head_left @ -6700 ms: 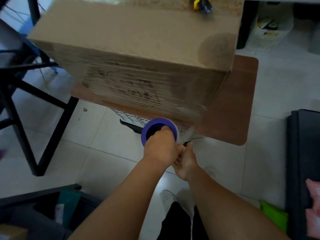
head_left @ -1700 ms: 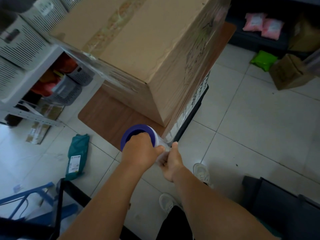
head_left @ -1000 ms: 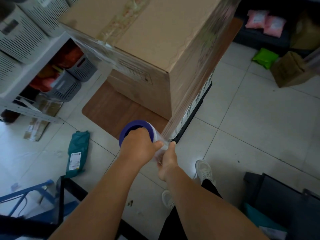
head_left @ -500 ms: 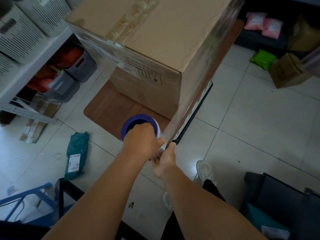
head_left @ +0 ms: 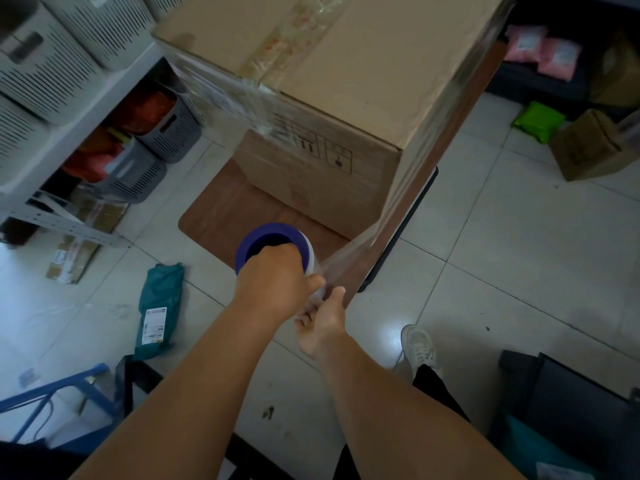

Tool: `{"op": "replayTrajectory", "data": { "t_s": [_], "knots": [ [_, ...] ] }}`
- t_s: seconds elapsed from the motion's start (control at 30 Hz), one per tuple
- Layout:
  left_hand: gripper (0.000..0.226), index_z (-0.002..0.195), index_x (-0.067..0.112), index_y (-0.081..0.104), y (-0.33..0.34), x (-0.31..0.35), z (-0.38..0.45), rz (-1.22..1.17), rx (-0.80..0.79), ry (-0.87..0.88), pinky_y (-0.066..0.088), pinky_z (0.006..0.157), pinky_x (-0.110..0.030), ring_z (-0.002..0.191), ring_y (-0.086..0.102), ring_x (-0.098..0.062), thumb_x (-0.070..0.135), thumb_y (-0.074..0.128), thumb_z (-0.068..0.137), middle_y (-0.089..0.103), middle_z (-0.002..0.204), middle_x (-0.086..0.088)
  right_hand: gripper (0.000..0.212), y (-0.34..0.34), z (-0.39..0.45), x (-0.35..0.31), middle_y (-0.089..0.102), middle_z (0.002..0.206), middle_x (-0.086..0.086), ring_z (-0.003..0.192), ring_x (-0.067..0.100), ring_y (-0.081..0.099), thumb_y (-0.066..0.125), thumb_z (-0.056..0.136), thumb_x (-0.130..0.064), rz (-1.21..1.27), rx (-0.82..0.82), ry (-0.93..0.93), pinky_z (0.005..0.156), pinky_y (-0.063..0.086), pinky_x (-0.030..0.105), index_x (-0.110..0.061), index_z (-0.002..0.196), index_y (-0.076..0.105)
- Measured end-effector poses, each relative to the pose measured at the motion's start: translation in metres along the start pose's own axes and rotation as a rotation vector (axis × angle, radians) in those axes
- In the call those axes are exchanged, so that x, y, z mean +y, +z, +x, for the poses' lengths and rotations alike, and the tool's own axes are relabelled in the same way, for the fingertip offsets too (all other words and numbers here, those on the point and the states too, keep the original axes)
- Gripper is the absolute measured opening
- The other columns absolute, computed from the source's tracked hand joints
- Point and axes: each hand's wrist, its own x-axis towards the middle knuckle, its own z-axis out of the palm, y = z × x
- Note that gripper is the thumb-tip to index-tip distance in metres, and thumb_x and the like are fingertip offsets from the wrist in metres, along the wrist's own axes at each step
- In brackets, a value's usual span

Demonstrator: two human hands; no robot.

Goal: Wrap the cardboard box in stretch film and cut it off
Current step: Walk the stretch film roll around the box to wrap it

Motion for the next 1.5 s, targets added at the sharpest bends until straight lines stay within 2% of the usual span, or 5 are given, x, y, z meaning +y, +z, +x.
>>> {"op": "replayTrajectory", "data": {
  "t_s": [0.27, 0.4, 0.87, 1.13, 1.5],
  "knots": [
    [0.039, 0.107, 0.008, 0.05, -0.007, -0.03, 0.006, 0.056, 0.008, 0.066, 0.048, 0.065, -0.031, 0.071, 0.052, -0.016, 0.04, 0.061, 0.088, 0.052, 0.08, 0.0, 0.055, 0.02, 0.011, 0.012, 0.043, 0.079, -0.003, 0.065, 0.009, 0.038, 0.021, 0.093, -0.067, 0.008, -0.006, 0.035, 0.093, 0.033, 0.022, -0.021, 0.09, 0.051],
    [0.041, 0.113, 0.009, 0.048, -0.012, -0.04, 0.008, 0.051, 0.005, 0.074, 0.048, 0.067, -0.031, 0.075, 0.053, -0.016, 0.038, 0.061, 0.089, 0.051, 0.084, -0.001, 0.075, 0.028, 0.004, 0.011, 0.046, 0.146, 0.005, 0.136, 0.016, 0.041, 0.019, 0.096, -0.064, -0.004, -0.046, 0.045, 0.117, 0.018, 0.029, -0.013, 0.148, 0.035],
    [0.035, 0.119, 0.005, 0.047, -0.012, -0.041, 0.005, 0.182, 0.068, 0.104, 0.039, 0.061, -0.029, 0.078, 0.055, -0.02, 0.03, 0.054, 0.095, 0.062, 0.101, -0.01, 0.071, 0.022, -0.007, 0.015, 0.053, 0.088, 0.0, 0.061, 0.008, 0.034, 0.017, 0.1, -0.055, 0.031, -0.085, 0.008, 0.057, 0.027, 0.021, -0.005, 0.142, 0.045],
    [0.038, 0.124, 0.002, 0.044, 0.003, -0.038, -0.005, 0.224, 0.094, 0.092, 0.044, 0.062, -0.033, 0.09, 0.064, -0.028, 0.027, 0.05, 0.097, 0.063, 0.107, -0.014, 0.065, 0.009, -0.025, 0.005, 0.03, 0.157, 0.004, 0.142, 0.019, 0.032, 0.014, 0.101, -0.049, -0.099, -0.008, -0.019, 0.116, 0.019, 0.031, -0.012, 0.153, 0.024],
    [0.059, 0.133, 0.004, 0.036, 0.023, -0.026, -0.028, 0.019, 0.238, 0.053, 0.041, 0.091, -0.033, 0.11, 0.053, -0.028, 0.032, 0.063, 0.088, 0.054, 0.125, -0.014, 0.066, -0.018, -0.063, -0.014, 0.034, 0.155, 0.008, 0.143, 0.022, 0.032, 0.017, 0.101, -0.049, -0.28, 0.008, -0.087, 0.117, 0.018, 0.035, -0.008, 0.152, 0.027]
  ]
}}
